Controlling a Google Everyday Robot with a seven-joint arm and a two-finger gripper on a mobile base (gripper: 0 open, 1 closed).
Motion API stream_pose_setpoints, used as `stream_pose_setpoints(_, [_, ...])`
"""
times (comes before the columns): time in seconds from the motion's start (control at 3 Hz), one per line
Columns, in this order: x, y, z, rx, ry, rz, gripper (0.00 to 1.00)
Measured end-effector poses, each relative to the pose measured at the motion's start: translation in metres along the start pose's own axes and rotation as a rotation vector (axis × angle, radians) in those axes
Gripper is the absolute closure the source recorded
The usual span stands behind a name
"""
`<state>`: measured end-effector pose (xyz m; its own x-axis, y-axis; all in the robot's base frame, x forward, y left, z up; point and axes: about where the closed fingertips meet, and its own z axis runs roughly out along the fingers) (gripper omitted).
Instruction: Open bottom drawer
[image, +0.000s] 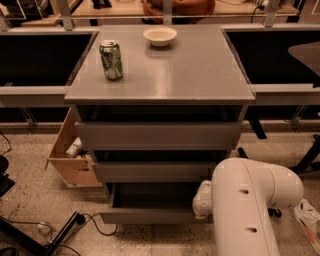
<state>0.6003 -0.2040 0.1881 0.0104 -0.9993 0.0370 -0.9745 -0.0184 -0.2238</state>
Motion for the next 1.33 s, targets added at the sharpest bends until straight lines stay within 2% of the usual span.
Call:
stream_pose_setpoints(0.33, [0.003,0.015,-0.001,-0.023,-0.004,0.027,1.00])
stream_pose_setpoints(0.67, [0.004,0.015,-0.002,-0.023,-0.004,0.027,1.00])
stream_pose_setpoints(1.0, [0.010,0.028,-0.002,-0.039,-0.005,0.050,1.00])
stream_pose_setpoints(1.33, [0.010,0.027,-0.005,-0.039,-0.005,0.050,1.00])
